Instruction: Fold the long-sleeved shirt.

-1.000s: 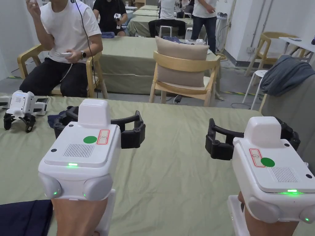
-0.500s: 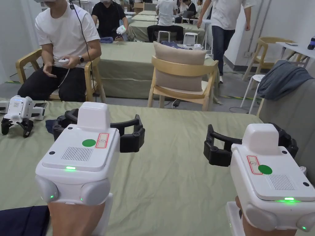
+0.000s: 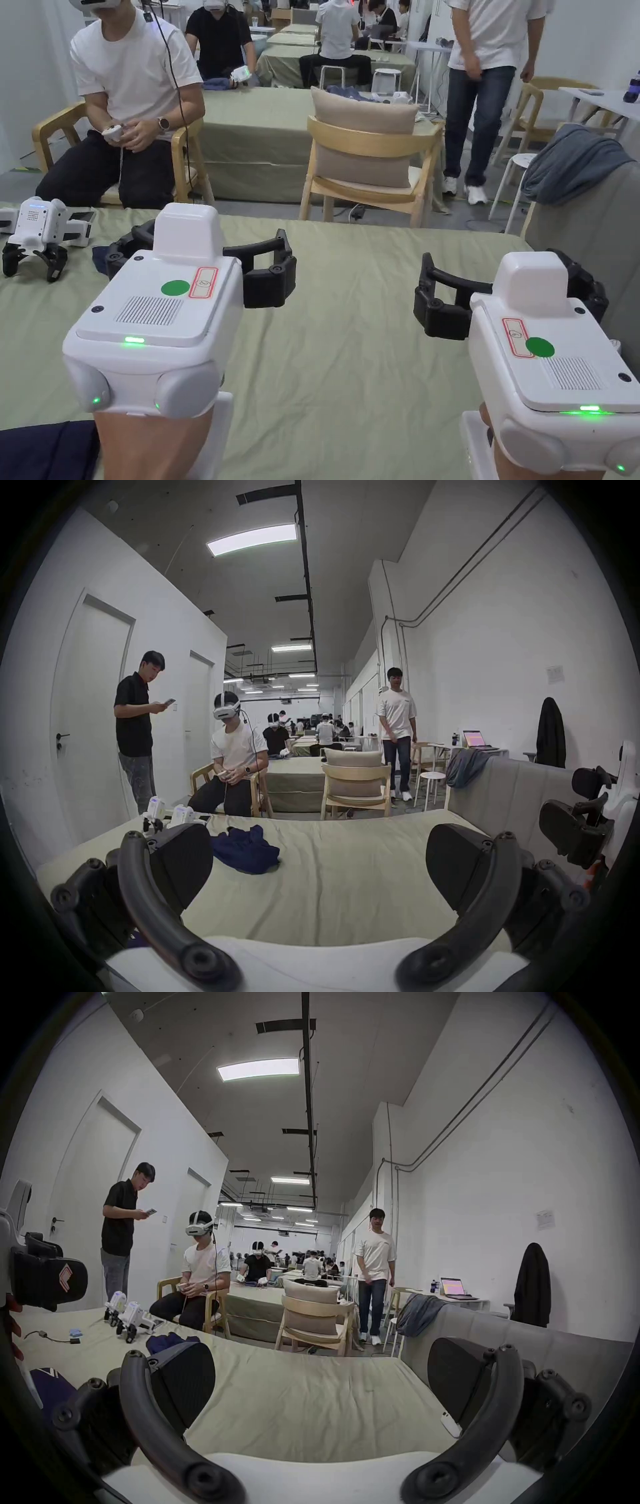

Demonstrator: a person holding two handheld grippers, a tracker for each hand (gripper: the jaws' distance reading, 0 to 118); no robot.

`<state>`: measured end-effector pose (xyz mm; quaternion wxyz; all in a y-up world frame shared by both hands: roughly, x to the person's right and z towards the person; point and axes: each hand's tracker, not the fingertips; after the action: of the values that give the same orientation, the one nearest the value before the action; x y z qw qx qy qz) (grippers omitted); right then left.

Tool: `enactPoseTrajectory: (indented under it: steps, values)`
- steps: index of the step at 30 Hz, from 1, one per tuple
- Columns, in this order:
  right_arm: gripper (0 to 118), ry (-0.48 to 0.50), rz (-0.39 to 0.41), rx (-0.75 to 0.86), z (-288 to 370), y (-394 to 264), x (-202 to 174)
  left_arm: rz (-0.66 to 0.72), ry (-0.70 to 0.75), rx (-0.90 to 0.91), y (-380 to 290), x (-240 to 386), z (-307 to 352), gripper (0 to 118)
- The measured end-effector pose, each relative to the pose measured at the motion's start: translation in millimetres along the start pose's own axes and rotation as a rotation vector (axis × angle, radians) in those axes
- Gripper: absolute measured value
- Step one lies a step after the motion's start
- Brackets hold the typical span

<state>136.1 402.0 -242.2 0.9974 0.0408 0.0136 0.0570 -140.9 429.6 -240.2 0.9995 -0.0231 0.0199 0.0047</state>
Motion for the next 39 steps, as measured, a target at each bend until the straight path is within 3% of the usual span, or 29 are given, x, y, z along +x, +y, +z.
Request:
enactPoseTrajectory:
  steps: [15,18,27,39]
  values:
    - [118,0.011,-0.019,0.010,6,3,1,-0.020,0.012,-0.004,-1,0,3,111]
    - [118,-0.001,0.039,0.032,8,5,-4,-0.027,0.017,-0.001,-1,1,3,111]
    - [118,0.016,0.014,0.024,7,8,-4,0.003,0.056,-0.010,2,-3,3,111]
    - [118,0.006,0.000,0.009,3,5,-1,0.011,-0.019,-0.009,4,-5,3,111]
